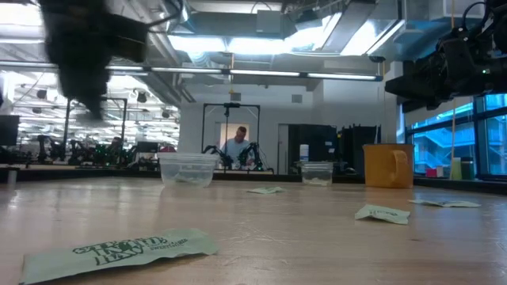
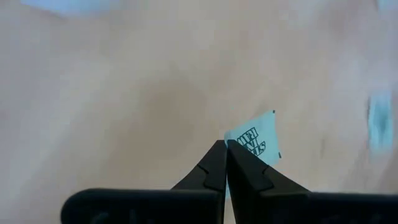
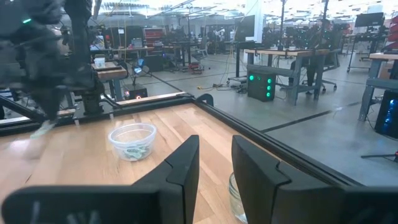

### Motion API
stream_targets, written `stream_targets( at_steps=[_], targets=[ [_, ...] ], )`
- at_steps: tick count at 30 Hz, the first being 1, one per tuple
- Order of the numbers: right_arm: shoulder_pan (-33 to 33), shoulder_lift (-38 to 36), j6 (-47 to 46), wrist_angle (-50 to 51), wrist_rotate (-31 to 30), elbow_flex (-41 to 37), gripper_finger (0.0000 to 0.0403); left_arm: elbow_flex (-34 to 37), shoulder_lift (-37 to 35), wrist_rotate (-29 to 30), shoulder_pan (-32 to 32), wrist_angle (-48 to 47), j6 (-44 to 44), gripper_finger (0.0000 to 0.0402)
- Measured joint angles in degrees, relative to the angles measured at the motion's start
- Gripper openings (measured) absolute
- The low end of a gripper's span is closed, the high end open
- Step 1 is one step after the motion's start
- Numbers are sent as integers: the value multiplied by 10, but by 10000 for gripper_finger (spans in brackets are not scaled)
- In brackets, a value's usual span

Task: Pick and place Stevia / Truvia into bins
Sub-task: Put the stevia packet into the transparent container

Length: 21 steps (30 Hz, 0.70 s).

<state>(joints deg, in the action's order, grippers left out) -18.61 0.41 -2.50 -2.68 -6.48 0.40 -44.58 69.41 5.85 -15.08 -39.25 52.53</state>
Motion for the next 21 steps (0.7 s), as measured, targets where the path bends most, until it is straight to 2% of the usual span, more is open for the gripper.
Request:
stream_targets(
  at_steps=[5,9,14,21],
  targets=[
    [0,0,-2,0,0,0,99,0,-32,67,106,12,40,3],
    [0,0,-2,0,0,0,99,0,-33,126,172,65,39,3],
    [0,0,-3,0,0,0,99,0,-13,102,228,118,11,3],
    [0,0,-4,0,0,0,99,1,57,64,253,143,14,3]
  ],
)
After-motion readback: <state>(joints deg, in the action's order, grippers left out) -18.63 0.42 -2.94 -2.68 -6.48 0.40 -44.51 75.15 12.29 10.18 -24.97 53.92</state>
